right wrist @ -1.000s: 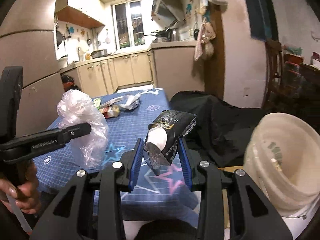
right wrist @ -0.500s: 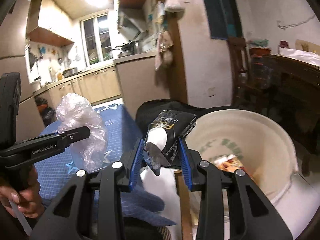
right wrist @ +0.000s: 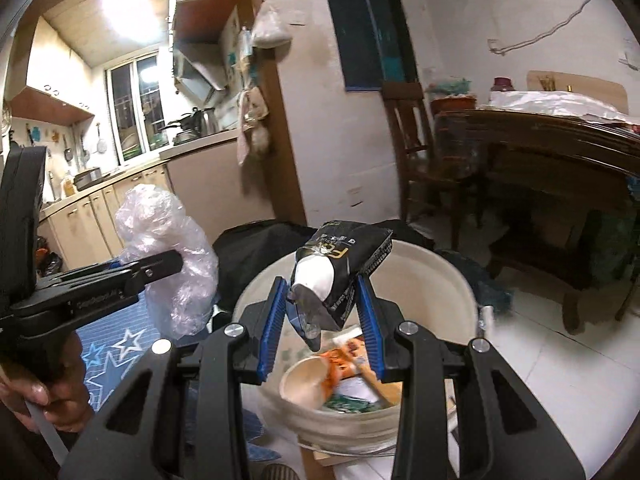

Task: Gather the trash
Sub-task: 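Carry the bag and snack pack over the white bucket and open both grippers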

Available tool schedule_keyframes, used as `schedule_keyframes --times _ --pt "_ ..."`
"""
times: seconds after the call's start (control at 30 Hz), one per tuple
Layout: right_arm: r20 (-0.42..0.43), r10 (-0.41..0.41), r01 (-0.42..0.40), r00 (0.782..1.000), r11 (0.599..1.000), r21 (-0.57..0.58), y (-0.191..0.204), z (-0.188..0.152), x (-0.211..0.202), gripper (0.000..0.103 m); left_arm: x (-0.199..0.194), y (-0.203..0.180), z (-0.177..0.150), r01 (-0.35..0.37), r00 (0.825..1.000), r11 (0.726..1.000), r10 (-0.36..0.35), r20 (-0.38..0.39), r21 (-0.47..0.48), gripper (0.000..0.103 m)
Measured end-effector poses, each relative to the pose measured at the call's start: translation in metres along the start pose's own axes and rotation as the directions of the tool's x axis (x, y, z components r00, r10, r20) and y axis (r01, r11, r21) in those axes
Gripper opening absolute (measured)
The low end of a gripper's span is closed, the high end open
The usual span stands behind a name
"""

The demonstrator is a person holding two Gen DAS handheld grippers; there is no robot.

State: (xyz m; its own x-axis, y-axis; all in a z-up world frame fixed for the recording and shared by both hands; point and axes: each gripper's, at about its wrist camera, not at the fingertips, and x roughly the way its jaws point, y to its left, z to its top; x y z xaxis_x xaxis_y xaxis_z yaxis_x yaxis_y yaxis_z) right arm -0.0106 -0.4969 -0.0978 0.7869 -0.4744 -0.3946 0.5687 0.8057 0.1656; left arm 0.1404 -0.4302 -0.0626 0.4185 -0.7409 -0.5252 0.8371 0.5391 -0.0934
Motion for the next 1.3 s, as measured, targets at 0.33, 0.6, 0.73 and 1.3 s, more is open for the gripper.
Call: schedule_keyframes --times 0.33,0.6,0.73,1.3 --pt "-0.035 -0.076 0.077 0.996 0.997 0.012 -0.037 -0.004 0.015 0.034 0.062 -0.054 0.013 0.048 0.998 0.991 -0.044 -0.035 0.129 0.035" --pt "-0.067 -0.082 0.082 0.994 0.997 -0.006 -0.044 -0.007 0.025 0.034 0.079 -0.063 0.011 0.042 0.998 0.987 -0.034 -0.054 0.156 0.035" --pt "-0.071 -0.078 0.078 0.994 0.997 -0.006 -0.046 -0.005 0.028 0.034 0.079 -0.064 0.011 0.039 0.998 0.985 -0.031 -0.050 0.169 0.035" --pt "-0.106 -0.082 0.081 0.991 0.997 -0.012 -0.046 -0.003 0.038 0.047 0.079 -0.061 0.007 0.005 0.999 0.981 0.003 -0.042 0.193 0.053"
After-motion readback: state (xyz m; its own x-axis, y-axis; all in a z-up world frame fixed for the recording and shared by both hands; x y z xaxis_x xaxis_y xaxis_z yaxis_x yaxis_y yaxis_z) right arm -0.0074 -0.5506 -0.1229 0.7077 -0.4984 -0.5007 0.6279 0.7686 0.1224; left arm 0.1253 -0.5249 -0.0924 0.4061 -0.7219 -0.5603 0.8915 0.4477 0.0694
